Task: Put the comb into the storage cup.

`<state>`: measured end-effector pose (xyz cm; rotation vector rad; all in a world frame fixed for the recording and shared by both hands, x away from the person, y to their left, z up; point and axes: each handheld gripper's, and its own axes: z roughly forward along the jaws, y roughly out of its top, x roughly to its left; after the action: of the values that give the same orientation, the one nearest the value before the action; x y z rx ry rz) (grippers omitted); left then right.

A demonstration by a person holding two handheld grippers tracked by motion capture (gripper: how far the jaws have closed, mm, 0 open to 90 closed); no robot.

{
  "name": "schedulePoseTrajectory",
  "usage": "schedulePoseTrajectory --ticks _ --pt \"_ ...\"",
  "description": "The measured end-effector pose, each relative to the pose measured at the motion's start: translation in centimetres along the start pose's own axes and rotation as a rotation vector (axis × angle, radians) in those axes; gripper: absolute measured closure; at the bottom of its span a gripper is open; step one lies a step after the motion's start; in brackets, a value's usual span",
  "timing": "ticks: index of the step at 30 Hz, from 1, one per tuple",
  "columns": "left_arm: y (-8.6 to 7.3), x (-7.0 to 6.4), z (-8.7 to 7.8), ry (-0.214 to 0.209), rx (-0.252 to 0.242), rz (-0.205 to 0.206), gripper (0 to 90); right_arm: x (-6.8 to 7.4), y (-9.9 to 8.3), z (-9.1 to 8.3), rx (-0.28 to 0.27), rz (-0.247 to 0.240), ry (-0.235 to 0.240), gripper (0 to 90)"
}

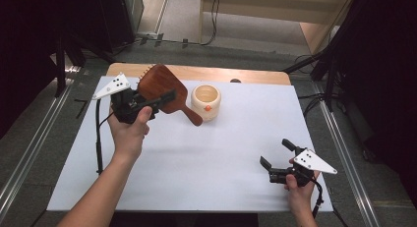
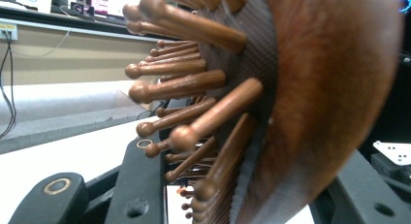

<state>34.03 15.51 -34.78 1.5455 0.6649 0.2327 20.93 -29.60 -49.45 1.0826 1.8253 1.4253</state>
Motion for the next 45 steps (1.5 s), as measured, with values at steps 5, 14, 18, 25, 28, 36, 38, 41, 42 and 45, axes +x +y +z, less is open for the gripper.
schedulePoseTrajectory --ticks 5,14,18,25,28,36,38,41,42,45 --pt "0.5 0.3 0.7 0.001 -0.001 0.006 57.0 0.0 -0.1 0.1 0.002 -0.001 0.000 0.0" --pt "1.0 1.0 2.1 0.014 0.001 0.008 57.0 0.0 -0.2 0.1 0.005 0.001 0.004 0.0" --pt "1.1 1.2 2.6 0.024 0.009 0.019 57.0 -0.1 -0.2 0.0 0.002 0.004 0.004 0.0" --pt "1.5 1.8 3.4 0.021 -0.007 0.014 57.0 -0.1 -0.2 -0.1 0.000 0.007 0.003 0.0" --pt "1.8 2.0 3.7 0.029 -0.011 0.011 56.9 -0.1 -0.2 -0.1 -0.001 0.009 0.004 0.0" --pt "2.4 2.5 4.9 0.051 -0.017 0.011 56.9 -0.2 -0.3 -0.1 -0.002 0.010 0.006 0.0" --pt "2.5 2.6 5.2 0.059 -0.014 0.012 56.9 -0.2 -0.3 -0.1 -0.002 0.010 0.007 0.0" --pt "2.5 2.9 5.6 0.068 -0.011 0.010 56.9 -0.2 -0.3 -0.1 -0.003 0.008 0.006 0.0" --pt "2.4 3.0 5.8 0.071 -0.011 0.009 56.8 -0.3 -0.3 -0.2 -0.004 0.008 0.006 0.0" --pt "2.3 3.3 6.2 0.078 -0.013 0.003 56.9 -0.2 -0.3 -0.2 -0.004 0.011 0.006 0.0"
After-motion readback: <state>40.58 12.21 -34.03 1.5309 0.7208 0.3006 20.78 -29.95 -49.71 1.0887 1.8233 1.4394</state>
